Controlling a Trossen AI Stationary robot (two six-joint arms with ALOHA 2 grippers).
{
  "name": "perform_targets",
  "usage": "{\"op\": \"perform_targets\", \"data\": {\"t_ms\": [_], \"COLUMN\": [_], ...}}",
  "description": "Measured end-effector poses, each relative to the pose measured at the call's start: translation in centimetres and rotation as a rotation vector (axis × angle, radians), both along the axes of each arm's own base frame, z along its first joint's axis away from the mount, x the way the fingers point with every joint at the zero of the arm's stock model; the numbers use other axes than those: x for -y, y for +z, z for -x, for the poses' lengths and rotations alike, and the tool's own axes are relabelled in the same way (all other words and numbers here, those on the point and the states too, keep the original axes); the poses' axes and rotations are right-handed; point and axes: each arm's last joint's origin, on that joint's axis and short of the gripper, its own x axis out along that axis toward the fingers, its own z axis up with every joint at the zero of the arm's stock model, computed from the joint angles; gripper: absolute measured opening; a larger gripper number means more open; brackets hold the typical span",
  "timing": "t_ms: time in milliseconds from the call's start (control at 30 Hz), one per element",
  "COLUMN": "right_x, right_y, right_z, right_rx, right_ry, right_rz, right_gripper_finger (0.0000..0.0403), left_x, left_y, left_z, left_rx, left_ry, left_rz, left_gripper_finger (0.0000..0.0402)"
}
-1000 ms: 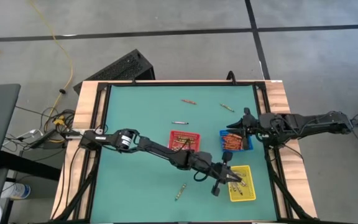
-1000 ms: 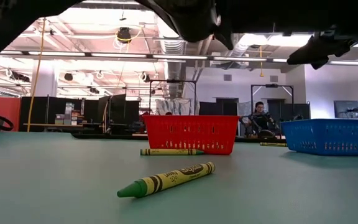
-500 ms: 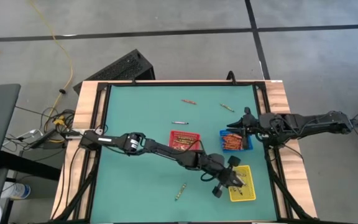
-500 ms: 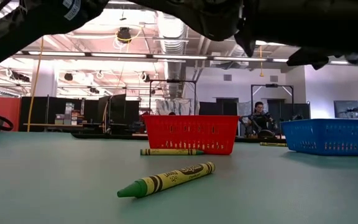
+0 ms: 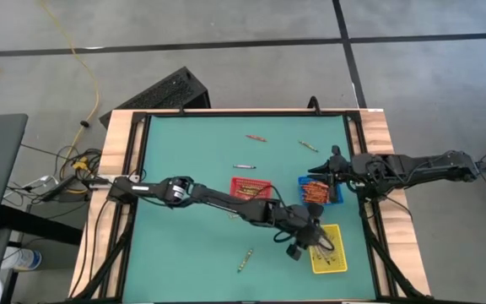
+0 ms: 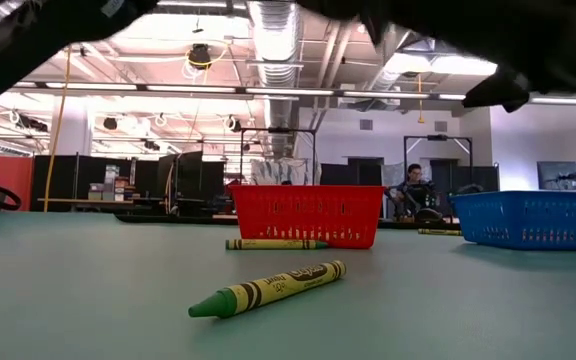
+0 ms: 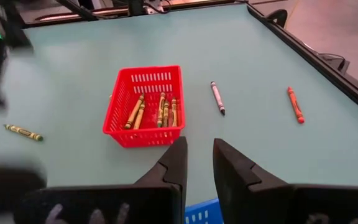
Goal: Sort crayons
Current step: Put the green crayon into the red basket
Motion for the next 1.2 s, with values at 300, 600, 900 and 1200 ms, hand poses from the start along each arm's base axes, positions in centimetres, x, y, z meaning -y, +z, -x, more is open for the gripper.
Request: {"op": "perform_targets", "data": {"t_ms": [300, 600, 900, 1200], "right_x": [0.0, 0.0, -0.3, -0.5], "right_y": [-0.4, -0.4, -0.6, -0.6], "right_z": [0.2, 0.2, 0.2, 0.2], "right_rx": [-0.043, -0.048, -0.069, -0.068], "right_ry": [0.0, 0.006, 0.091, 0.141], "right_rz": [0.003, 0.012, -0.056, -0.081], "right_gripper_finger": [0.0072, 0.0072, 0.0072, 0.0072], "left_x": [-2.7, -1.4, 5.4, 8.2], "left_y": [6.1, 8.2, 3.9, 0.9], "left_z": [6.6, 13.0, 14.1, 13.1], "left_rx": [-0.444, -0.765, -0.849, -0.821], "left_ry": [0.37, 0.687, 0.617, 0.627], "left_rz": [-0.097, -0.025, 0.192, 0.583], "left_gripper_finger": [0.0148, 0.0126, 0.0126, 0.0154]}}
